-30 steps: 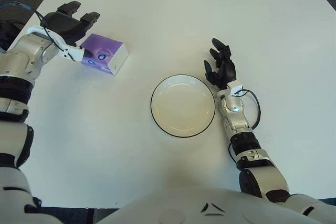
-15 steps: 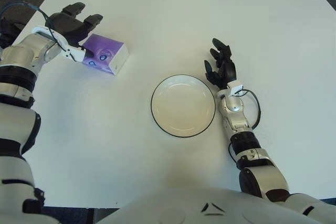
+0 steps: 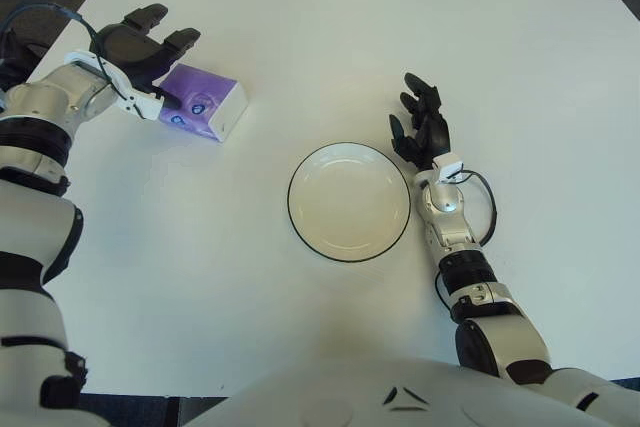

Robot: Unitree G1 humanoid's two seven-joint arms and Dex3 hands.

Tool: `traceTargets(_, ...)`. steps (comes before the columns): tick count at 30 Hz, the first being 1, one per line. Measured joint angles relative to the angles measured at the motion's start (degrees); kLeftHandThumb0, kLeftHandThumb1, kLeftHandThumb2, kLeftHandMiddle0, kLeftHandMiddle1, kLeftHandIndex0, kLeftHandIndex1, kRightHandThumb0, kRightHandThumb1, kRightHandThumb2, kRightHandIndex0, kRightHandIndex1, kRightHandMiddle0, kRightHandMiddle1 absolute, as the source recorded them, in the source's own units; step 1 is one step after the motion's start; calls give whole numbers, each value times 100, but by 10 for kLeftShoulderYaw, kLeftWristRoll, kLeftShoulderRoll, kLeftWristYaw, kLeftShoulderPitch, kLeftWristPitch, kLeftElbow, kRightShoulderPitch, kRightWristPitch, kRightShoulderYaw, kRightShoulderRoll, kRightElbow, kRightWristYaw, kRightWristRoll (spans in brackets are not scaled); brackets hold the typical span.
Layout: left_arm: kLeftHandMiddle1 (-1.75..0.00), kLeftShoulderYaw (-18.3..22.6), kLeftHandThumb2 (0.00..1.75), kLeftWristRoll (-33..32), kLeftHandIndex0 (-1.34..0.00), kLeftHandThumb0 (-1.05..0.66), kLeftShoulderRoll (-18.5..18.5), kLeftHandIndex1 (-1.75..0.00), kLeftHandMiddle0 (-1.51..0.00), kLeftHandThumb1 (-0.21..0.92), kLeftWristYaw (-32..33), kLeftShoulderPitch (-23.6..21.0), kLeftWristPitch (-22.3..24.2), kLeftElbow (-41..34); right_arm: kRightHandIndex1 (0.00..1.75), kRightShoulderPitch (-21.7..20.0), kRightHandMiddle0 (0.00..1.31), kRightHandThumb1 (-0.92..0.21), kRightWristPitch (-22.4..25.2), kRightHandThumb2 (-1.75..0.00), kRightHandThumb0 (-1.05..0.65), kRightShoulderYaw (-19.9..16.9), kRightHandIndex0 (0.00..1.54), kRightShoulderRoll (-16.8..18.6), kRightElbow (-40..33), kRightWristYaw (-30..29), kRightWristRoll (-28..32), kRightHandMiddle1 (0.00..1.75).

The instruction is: Put the tissue paper into the plate.

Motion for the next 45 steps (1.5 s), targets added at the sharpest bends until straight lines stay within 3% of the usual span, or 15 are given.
traceTargets(9, 0, -22, 12, 7, 0, -105, 5, -23, 0, 88, 8, -12, -23, 2, 55, 0, 0, -89, 0, -51, -61, 0, 9, 0, 0, 0, 0, 61)
traceTargets(23, 0, -25, 11, 6, 0, -105, 10, -24, 0, 86, 9, -16, -70, -15, 55, -3, 0, -89, -2, -49, -61, -1, 9, 0, 5, 2, 0, 59)
traceTargets(45, -1, -30, 12, 10, 0, -105, 13, -31, -3, 91, 35, -16, -97, -56, 56, -4, 0, -90, -1, -48, -62, 1, 9, 0, 5, -7, -2, 59)
